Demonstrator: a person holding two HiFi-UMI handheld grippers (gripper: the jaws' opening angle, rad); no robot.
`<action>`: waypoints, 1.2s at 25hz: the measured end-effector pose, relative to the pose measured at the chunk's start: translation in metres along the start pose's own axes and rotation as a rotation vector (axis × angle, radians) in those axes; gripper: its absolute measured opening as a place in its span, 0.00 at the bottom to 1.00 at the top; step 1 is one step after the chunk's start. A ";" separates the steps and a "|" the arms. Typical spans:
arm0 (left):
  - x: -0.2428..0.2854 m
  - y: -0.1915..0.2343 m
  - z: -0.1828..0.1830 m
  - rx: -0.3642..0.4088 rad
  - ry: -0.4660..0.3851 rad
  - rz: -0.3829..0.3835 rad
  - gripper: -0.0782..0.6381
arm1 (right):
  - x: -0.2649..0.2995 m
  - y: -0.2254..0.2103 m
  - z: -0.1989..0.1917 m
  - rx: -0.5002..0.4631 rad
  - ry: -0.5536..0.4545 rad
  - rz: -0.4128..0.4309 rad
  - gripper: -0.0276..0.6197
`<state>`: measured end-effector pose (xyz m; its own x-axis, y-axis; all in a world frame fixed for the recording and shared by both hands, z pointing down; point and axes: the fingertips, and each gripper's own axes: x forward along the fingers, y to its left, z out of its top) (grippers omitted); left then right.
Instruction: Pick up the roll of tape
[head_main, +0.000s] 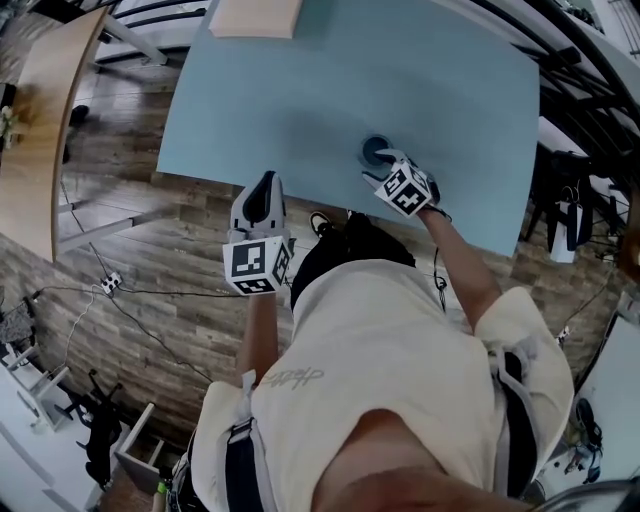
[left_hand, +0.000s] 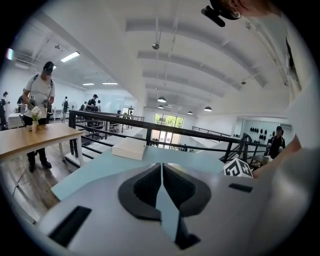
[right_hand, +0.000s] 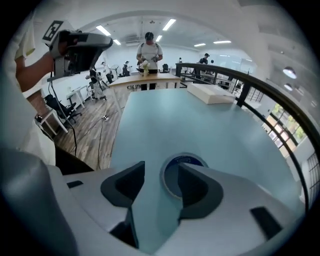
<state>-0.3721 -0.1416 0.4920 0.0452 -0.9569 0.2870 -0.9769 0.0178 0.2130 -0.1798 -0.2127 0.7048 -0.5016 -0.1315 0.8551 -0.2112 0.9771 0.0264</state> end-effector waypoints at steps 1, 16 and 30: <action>0.002 0.002 0.001 0.001 0.002 -0.001 0.15 | 0.005 0.000 -0.003 -0.006 0.027 0.005 0.38; 0.027 0.005 0.006 -0.003 0.012 -0.014 0.15 | 0.042 0.001 -0.031 -0.151 0.326 0.032 0.31; 0.026 0.010 0.000 -0.013 0.034 -0.018 0.15 | 0.050 0.003 -0.036 -0.194 0.375 0.025 0.14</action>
<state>-0.3805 -0.1660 0.5017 0.0704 -0.9468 0.3142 -0.9730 0.0042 0.2308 -0.1757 -0.2100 0.7664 -0.1571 -0.0724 0.9849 -0.0234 0.9973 0.0696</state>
